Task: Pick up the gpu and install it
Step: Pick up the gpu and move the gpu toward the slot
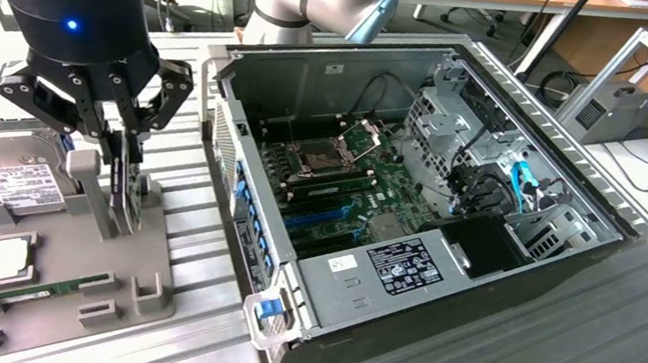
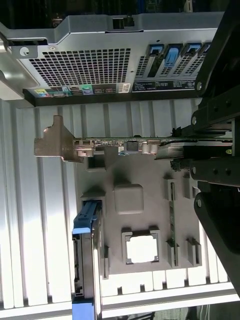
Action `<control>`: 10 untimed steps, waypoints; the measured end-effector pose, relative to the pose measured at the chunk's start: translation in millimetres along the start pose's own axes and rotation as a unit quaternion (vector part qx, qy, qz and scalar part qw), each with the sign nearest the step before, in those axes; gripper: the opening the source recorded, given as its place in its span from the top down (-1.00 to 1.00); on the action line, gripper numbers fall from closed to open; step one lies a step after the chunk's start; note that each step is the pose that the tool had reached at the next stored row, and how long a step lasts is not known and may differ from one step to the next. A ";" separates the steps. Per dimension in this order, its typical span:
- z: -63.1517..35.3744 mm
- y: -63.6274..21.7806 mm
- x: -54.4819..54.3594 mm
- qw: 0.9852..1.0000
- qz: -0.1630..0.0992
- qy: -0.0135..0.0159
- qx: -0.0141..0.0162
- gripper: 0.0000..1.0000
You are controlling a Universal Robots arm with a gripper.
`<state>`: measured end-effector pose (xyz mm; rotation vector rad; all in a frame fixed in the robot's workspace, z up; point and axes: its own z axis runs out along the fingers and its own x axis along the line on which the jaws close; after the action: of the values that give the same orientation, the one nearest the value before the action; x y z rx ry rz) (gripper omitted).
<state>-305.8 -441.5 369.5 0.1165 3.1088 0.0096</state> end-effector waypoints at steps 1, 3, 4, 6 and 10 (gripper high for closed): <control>-0.4 0.0 0.0 1.000 0.000 0.000 0.000 0.47; -1.5 0.0 0.0 1.000 0.000 0.000 0.000 0.47; -1.9 0.0 -0.1 1.000 0.000 0.000 0.000 0.47; -2.7 0.0 -0.1 1.000 0.000 0.000 0.000 0.47; -4.0 0.0 -0.1 1.000 0.000 0.000 0.000 0.47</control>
<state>-305.7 -441.6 373.5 0.1165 3.1088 0.0095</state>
